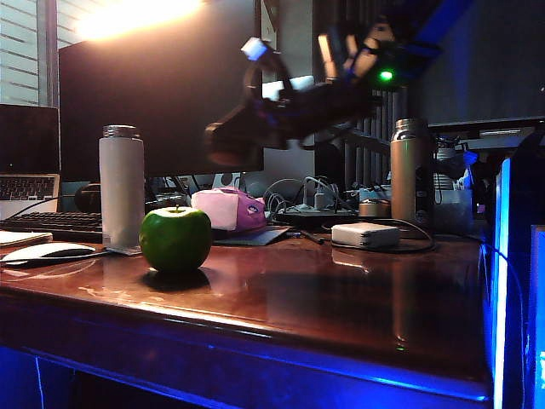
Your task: Stack the black thermos bottle cap from the table onto the green apple.
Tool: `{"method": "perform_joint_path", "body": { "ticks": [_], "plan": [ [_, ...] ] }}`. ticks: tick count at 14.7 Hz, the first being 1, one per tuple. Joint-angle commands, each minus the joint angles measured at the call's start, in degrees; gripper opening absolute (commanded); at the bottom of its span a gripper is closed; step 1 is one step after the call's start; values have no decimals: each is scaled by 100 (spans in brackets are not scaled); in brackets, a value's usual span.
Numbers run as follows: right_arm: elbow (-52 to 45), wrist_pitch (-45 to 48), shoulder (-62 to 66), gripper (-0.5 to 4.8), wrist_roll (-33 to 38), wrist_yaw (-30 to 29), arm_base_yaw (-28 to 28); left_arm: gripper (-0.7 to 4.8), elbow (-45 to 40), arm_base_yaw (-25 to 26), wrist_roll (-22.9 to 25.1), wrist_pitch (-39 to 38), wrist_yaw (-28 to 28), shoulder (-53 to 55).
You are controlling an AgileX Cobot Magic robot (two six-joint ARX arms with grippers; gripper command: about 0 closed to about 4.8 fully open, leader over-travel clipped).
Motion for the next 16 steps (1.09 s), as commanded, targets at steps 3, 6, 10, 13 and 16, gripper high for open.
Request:
{"method": "perform_joint_path", "body": {
  "ticks": [3, 6, 10, 13, 16],
  "plan": [
    [-221, 101, -81, 283, -142, 74, 221, -5, 24, -2, 4, 72, 28, -13],
    [-535, 109, -225, 283, -365, 190, 367, -5, 24, -2, 4, 74, 28, -13],
    [-1792, 1314, -977, 283, -533, 468, 466, -5, 24, 0, 4, 74, 28, -13],
    [-2319, 2153, -1082, 283, -494, 468, 564, -5, 24, 0, 4, 74, 28, -13],
    [-2461, 2258, -1064, 283, -498, 509, 603, -5, 24, -4, 4, 74, 28, -13]
  ]
}}
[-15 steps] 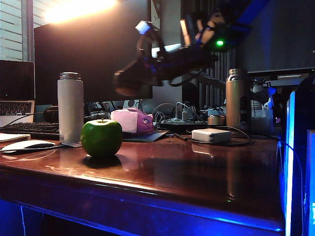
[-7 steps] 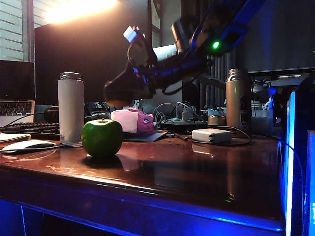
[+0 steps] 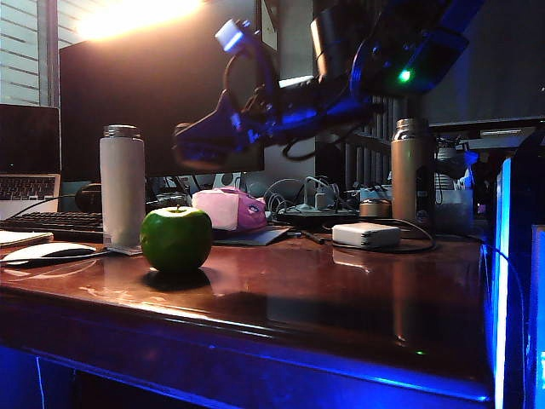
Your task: Stack the black thermos bottle cap from the table onto the green apple.
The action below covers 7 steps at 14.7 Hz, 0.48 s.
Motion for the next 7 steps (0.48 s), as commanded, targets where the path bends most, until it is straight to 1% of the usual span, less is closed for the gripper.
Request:
{"method": "perform_joint_path", "body": {
  "ticks": [1, 3, 7],
  "plan": [
    [-2, 310, 33, 283, 17, 17, 42, -5, 24, -4, 4, 77, 26, -13],
    [0, 507, 181, 283, 24, 15, 72, -5, 24, -4, 4, 74, 26, -13],
    [2, 542, 468, 283, 50, 31, 214, -5, 24, -2, 4, 74, 26, -15]
  ]
}}
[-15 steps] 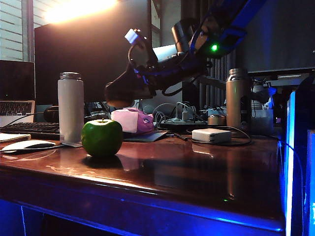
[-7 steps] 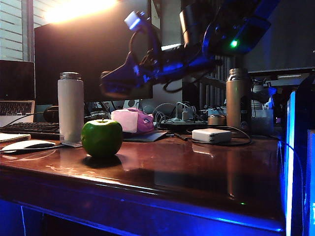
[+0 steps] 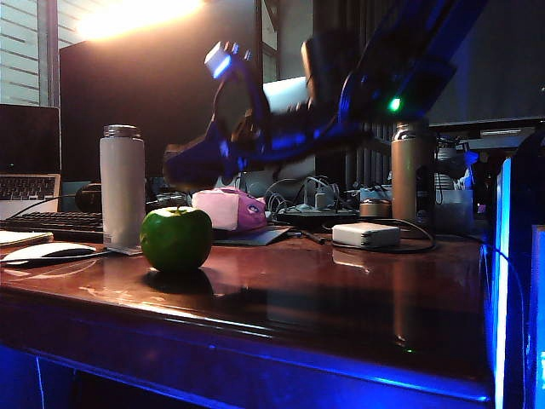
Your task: Stack the black thermos bottle cap from the table onto the green apple.
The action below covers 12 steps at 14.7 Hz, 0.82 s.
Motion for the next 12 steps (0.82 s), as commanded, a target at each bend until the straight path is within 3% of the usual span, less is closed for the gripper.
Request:
{"method": "perform_joint_path", "body": {
  "ticks": [1, 12],
  "plan": [
    [24, 168, 83, 283, 28, -4, 74, -5, 24, -2, 4, 72, 28, -13],
    [52, 337, 291, 283, 22, 83, 142, -5, 24, -2, 4, 74, 26, -13]
  ]
}}
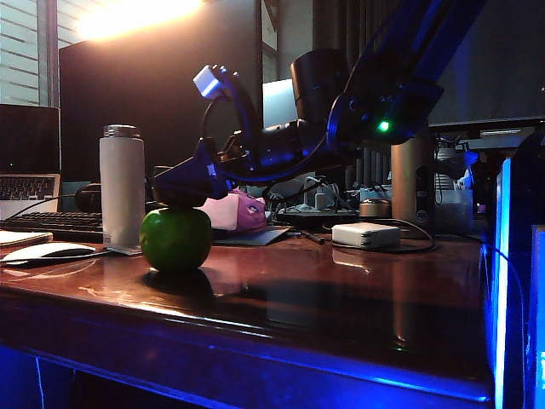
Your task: Stack the black thermos bottle cap from the table onto the green apple.
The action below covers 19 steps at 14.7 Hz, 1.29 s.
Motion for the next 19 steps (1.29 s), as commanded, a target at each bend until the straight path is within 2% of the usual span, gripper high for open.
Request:
{"method": "perform_joint_path", "body": {
  "ticks": [1, 5, 7, 19],
  "plan": [
    [35, 70, 9, 283, 22, -4, 15, -5, 24, -2, 4, 74, 26, -11],
    [35, 66, 9, 285, 22, 120, 13, -5, 24, -2, 4, 74, 28, -11],
    [35, 61, 9, 347, 24, 120, 13, -5, 24, -2, 4, 74, 28, -11],
    [35, 39, 9, 347, 22, 131, 87, -5, 24, -2, 4, 74, 28, -13]
  ]
}}
